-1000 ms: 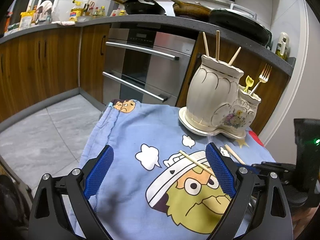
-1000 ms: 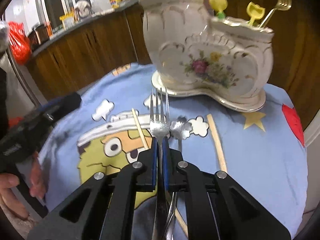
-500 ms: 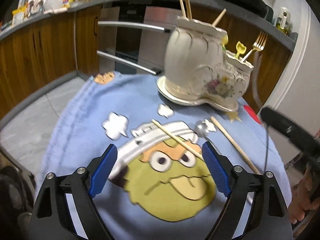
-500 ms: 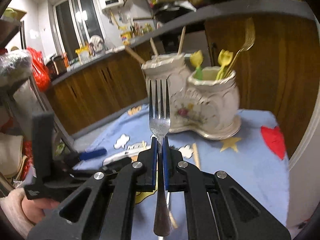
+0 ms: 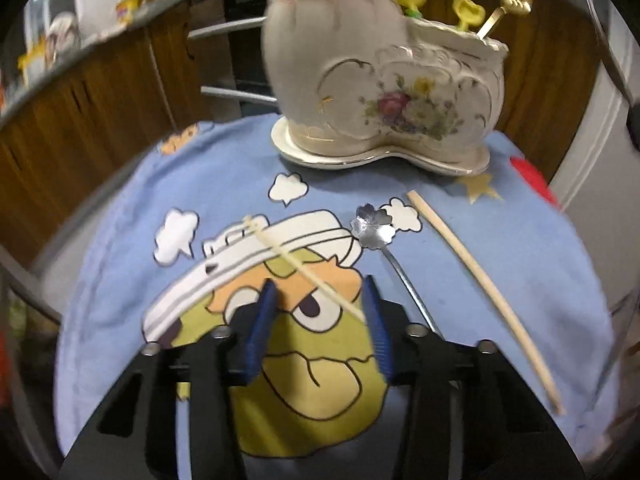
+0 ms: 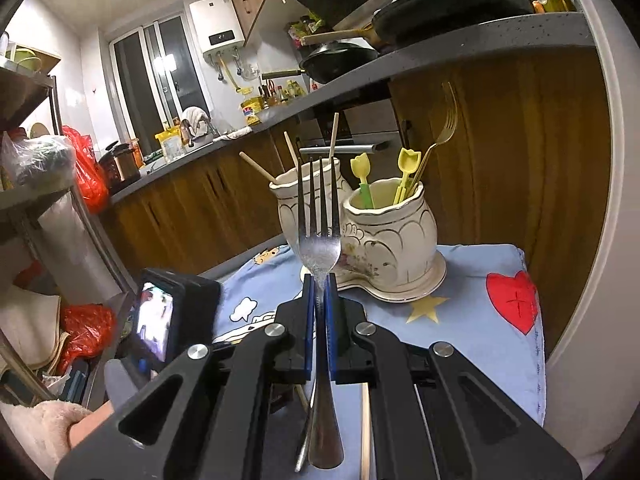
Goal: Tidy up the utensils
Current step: 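Hold the silver fork raised with the right tool while the left tool grasps a wooden chopstick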
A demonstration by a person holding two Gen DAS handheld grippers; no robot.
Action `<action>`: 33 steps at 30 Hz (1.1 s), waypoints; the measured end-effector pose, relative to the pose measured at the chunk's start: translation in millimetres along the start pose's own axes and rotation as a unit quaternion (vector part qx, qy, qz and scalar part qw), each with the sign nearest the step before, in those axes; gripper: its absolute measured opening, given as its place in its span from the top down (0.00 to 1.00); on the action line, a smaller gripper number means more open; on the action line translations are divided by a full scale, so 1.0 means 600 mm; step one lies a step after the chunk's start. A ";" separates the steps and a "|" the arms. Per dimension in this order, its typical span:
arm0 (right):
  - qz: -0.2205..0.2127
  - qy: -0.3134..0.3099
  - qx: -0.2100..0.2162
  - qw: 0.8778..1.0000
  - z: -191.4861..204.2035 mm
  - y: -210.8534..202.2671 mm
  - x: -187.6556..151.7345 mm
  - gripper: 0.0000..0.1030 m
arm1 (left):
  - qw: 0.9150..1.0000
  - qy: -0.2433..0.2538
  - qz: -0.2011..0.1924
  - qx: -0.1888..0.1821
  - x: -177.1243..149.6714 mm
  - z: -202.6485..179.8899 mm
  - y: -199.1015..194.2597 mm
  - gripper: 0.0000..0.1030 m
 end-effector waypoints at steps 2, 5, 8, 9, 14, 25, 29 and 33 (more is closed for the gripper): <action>-0.002 0.002 0.002 1.000 -0.005 -0.007 -0.002 0.95 | 1.000 0.008 0.006 -0.006 0.002 -0.001 0.001 0.79; -0.005 0.006 0.002 1.000 -0.010 -0.016 -0.001 0.95 | 0.999 0.010 0.018 -0.028 0.007 0.007 0.000 0.83; -0.005 0.012 0.006 1.000 -0.013 -0.020 0.000 0.95 | 0.998 0.013 0.032 -0.048 0.011 0.019 -0.001 0.90; -0.006 0.012 0.006 1.000 -0.012 -0.021 -0.001 0.95 | 0.998 0.016 0.033 -0.043 0.015 0.025 -0.003 0.99; -0.007 0.013 0.008 1.000 -0.009 -0.024 -0.002 0.95 | 0.998 0.017 0.052 -0.026 0.013 0.063 0.005 1.00; -0.003 0.010 0.006 1.000 -0.002 -0.015 -0.004 0.95 | 0.997 -0.029 0.035 -0.059 -0.012 0.047 -0.005 0.70; -0.003 0.009 0.004 1.000 -0.003 -0.014 -0.004 0.95 | 0.999 0.032 0.021 -0.003 -0.011 0.014 -0.002 0.75; -0.003 0.009 0.003 1.000 -0.005 -0.014 -0.004 0.95 | 0.999 -0.021 0.032 -0.039 -0.004 0.007 -0.002 0.73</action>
Point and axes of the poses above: each gripper's, at about its wrist camera, not at the fingertips, and y roughly the way its jaws point, z to its left, x to its top, the point moved 7 cm from there along y, roughly the way its jaws point, and after that the axes turned 13 degrees about -x, right-handed, at the moved point
